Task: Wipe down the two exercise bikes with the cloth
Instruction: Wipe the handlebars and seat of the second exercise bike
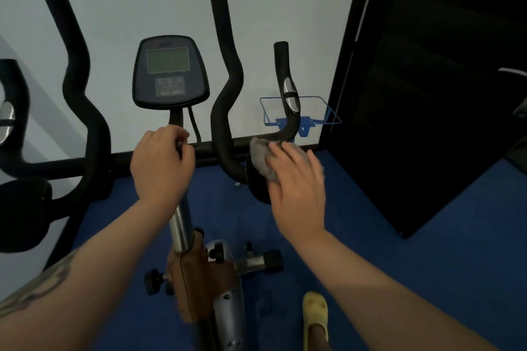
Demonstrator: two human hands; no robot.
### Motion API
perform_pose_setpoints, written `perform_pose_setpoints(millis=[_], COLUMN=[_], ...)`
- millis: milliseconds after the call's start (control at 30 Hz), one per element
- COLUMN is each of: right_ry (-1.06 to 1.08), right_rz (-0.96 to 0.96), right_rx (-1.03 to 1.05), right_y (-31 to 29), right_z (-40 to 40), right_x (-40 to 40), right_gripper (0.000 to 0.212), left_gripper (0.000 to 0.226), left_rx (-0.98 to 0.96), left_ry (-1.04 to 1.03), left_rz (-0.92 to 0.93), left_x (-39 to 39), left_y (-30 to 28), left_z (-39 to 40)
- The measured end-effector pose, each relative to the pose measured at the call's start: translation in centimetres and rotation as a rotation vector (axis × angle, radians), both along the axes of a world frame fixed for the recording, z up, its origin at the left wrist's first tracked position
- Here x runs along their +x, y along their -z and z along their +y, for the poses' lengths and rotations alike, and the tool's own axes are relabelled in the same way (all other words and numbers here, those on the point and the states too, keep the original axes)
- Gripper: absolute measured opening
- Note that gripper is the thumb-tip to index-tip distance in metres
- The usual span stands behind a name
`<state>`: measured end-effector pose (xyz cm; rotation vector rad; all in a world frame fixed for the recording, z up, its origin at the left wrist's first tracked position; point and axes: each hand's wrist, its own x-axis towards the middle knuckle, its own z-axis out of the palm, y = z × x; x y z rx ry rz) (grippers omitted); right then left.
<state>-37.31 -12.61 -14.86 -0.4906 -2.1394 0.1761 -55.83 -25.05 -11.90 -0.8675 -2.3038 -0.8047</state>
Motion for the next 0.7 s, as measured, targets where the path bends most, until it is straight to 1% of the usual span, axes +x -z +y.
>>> perform_pose_setpoints(millis=[67, 133, 200, 267, 300, 333, 367, 400, 433, 500, 533, 600, 633, 667, 700], right_ry=[-0.03, -0.058, -0.048, -0.051, -0.059, -0.069, -0.055, -0.022, 0.006, -0.009, -0.025, -0.056, -0.061, -0.053, -0.041], right_rz=[-0.006, 0.011, 0.005, 0.042, 0.131, 0.259, 0.38, 0.463, 0.483, 0.392, 0.298, 0.045, -0.046, -0.075, -0.041], right_rx=[0.088, 0.077, -0.063, -0.265, -0.408, -0.575, -0.696, -0.75, -0.75, -0.755, -0.77, -0.802, -0.818, -0.834, -0.831], right_y=[0.1, -1.3, -3.0, -3.5, -3.2, -3.0, -2.8, -2.5, -2.3, -2.5, -3.1, -4.9, -5.7, -6.2, -6.2], right_z=[0.3, 0.8, 1.4, 1.8, 1.7, 1.2, 0.5, -0.4, -1.2, -0.8, 0.5, 3.7, 5.0, 5.5, 5.3], right_x=[0.4, -0.6, -1.4, -1.4, -1.2, -0.9, -0.8, -0.7, -0.7, -0.9, -1.3, -2.2, -2.5, -2.7, -2.8], right_gripper=[0.027, 0.022, 0.019, 0.022, 0.021, 0.018, 0.013, 0.01, 0.01, 0.008, 0.005, 0.009, 0.011, 0.011, 0.011], left_gripper=[0.012, 0.012, 0.011, 0.01, 0.01, 0.01, 0.011, 0.011, 0.011, 0.012, 0.012, 0.013, 0.013, 0.012, 0.012], left_rx=[0.009, 0.015, 0.016, 0.021, 0.032, 0.05, 0.074, 0.099, 0.12, 0.137, 0.14, 0.139, 0.136, 0.133, 0.128], left_ry=[0.003, 0.007, 0.008, 0.013, 0.021, 0.028, 0.032, 0.036, 0.038, 0.047, 0.048, 0.045, 0.043, 0.041, 0.039], left_rz=[0.003, 0.001, 0.001, -0.001, -0.006, -0.018, -0.033, -0.049, -0.061, -0.078, -0.083, -0.088, -0.088, -0.088, -0.085], left_x=[0.0, 0.1, 0.1, 0.2, 0.2, 0.2, 0.2, 0.2, 0.2, 0.2, 0.2, 0.2, 0.2, 0.2, 0.2], left_y=[0.0, 0.0, -0.1, 0.0, 0.0, 0.0, 0.1, 0.1, 0.0, 0.0, 0.0, 0.0, -0.1, -0.1, -0.1], left_z=[0.0, -0.1, -0.1, -0.1, -0.1, -0.1, -0.1, -0.2, -0.2, -0.3, -0.3, -0.3, -0.2, -0.2, -0.2])
